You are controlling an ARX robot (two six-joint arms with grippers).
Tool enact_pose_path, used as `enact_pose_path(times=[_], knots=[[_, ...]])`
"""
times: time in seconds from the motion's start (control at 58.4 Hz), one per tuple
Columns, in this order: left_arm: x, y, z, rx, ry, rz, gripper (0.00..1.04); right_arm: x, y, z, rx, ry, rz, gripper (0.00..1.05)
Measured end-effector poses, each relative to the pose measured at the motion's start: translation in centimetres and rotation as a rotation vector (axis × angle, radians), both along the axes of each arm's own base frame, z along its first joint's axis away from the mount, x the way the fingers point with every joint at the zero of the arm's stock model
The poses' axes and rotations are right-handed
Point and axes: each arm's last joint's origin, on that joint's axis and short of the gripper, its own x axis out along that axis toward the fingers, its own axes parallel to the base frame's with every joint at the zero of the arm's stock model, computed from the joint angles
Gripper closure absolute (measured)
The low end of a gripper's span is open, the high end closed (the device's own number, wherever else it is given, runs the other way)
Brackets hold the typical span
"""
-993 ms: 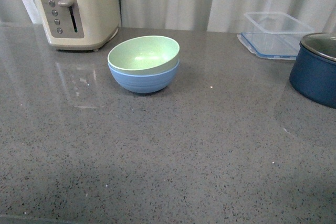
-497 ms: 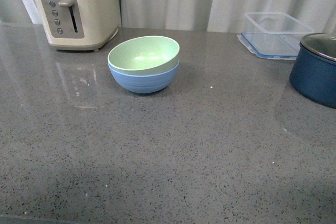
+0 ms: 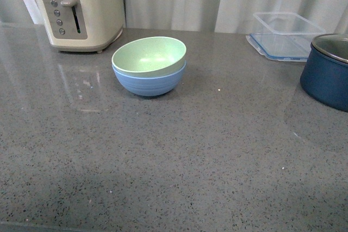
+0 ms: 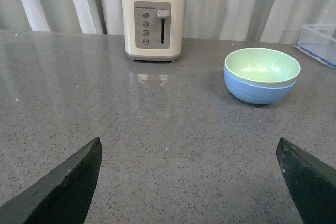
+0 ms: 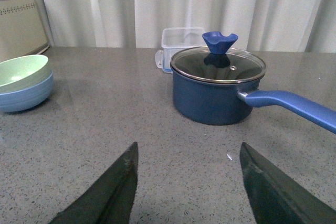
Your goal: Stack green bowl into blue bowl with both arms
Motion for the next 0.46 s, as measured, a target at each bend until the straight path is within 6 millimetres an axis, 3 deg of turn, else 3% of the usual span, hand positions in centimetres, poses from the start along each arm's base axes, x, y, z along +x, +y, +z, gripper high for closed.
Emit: enact_pose_path(times=[0.154,0.462], knots=[[0.00,0.00,0.00,0.000,0.000,0.000,0.07,0.00,0.00,0.00,0.002,0.000,0.000,0.08],[0.00,0.00,0.00,0.000,0.000,0.000,0.07,0.00,0.00,0.00,0.001,0.000,0.000,0.10]])
